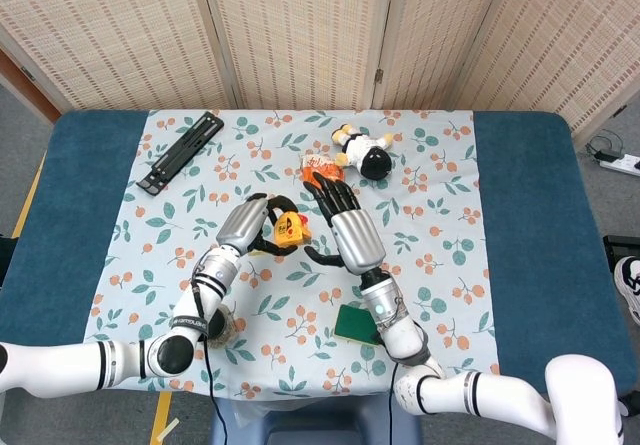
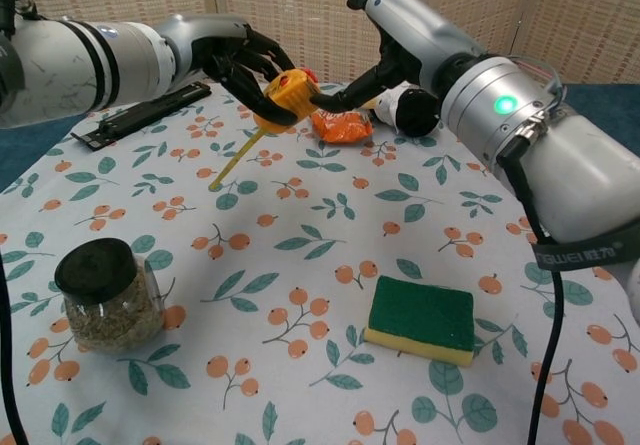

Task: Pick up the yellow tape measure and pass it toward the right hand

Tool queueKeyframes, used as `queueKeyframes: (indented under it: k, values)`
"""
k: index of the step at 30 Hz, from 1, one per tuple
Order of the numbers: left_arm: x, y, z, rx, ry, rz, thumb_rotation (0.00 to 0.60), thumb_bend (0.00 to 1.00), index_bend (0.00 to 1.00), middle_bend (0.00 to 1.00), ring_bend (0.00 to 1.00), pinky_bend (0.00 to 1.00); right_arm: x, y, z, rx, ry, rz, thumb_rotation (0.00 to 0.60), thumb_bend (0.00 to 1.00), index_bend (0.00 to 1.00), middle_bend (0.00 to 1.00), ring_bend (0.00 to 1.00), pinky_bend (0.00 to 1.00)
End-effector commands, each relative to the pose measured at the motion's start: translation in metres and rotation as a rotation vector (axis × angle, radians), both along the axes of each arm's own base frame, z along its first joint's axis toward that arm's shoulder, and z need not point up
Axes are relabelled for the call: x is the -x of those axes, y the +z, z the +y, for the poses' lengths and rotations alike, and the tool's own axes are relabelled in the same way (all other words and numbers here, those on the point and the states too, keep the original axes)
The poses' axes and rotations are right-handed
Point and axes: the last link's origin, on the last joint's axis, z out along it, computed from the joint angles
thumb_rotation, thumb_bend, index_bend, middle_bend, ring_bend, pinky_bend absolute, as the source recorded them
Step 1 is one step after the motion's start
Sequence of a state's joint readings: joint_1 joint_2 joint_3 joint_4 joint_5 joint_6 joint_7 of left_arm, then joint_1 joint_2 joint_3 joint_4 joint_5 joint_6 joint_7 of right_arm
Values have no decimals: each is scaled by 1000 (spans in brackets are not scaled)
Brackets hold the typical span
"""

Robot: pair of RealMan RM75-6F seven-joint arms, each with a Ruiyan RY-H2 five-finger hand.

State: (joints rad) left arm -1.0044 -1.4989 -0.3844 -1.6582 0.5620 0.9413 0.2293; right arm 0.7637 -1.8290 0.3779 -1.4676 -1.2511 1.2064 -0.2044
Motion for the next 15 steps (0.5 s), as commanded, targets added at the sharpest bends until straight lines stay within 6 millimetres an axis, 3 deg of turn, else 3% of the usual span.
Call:
queueKeyframes:
  k: [1,15]
  values:
    - [-2,-1,-1,1,-3,0,600,360,632,606,564,120,-1,-1,0,4,0,2,600,260,0,0,0,0]
    - [-7,-8,-3,5,-16,20,600,361,633,608,565,123,-2,-5,-5,7,-7,15,600,260,0,0,0,0]
